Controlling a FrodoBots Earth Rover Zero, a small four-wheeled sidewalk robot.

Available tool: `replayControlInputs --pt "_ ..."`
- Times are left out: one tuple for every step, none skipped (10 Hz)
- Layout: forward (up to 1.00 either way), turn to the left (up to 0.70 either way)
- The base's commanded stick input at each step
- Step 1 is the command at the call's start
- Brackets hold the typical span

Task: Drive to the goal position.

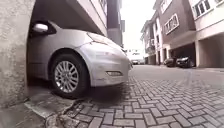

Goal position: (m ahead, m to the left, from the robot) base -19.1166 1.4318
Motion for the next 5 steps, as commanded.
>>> replayControlInputs --pt "0.06 0.01" --pt "0.06 0.01" --pt "0.06 0.01" --pt "0.06 0.01" --pt "0.06 0.01"
